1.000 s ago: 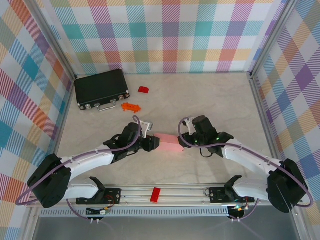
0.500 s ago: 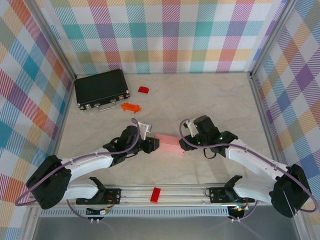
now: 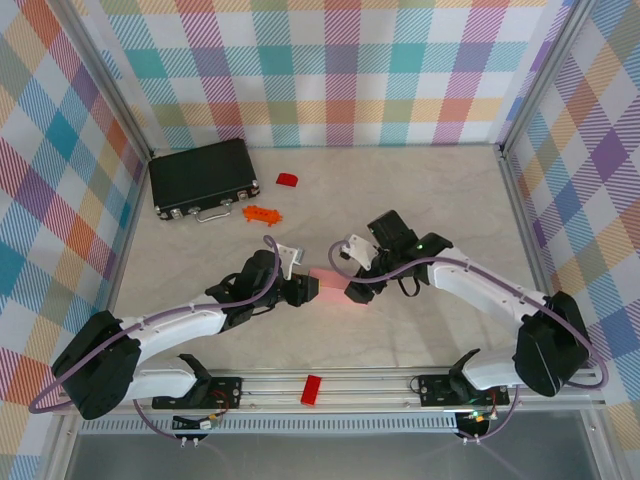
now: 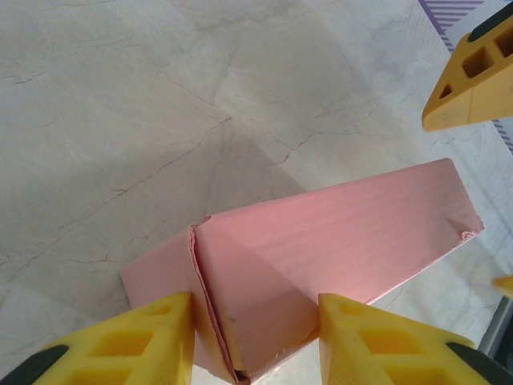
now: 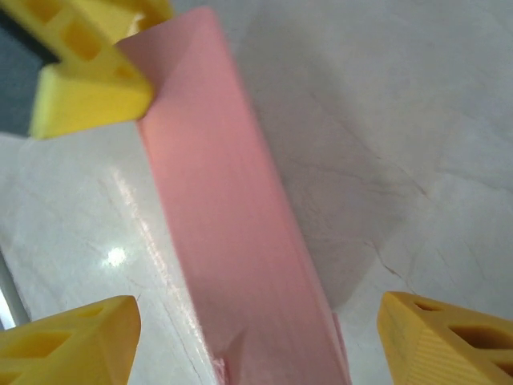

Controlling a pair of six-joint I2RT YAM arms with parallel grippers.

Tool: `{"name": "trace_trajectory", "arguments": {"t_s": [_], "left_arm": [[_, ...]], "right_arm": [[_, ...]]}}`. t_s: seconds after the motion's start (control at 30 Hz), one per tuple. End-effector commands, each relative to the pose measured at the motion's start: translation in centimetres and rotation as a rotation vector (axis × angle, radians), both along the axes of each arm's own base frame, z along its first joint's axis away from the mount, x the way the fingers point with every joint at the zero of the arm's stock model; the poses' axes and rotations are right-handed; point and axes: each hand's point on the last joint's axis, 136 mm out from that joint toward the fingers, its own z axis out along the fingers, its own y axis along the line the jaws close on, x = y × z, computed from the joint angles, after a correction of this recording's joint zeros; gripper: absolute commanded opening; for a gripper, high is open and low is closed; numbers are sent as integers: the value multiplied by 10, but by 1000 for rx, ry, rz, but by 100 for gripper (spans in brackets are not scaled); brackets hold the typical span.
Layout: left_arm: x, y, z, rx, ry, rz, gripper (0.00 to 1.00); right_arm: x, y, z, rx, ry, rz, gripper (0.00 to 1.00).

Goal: Fold the paper box

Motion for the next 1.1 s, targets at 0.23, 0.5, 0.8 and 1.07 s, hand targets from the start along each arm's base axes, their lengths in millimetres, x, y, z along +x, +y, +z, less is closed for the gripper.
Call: {"name": "trace_trajectory", "arguments": {"t_s": [0.23,0.5,0.8,1.07], "left_arm": [[-29,18,-45,145,146,-33,40],[-29,17,-42,141,142,-37,40],[-26,16,-29,124,116,-35,42],[-24,18,-4,101,71,-23,54]], "right_arm": [[4,16,-14,-30,-79,261,79],[22,22,-25,-45,-141,246,71],[21,18,-37,-87,-156,274,50],[29,17,-39,-112,-195,254,42]]}}
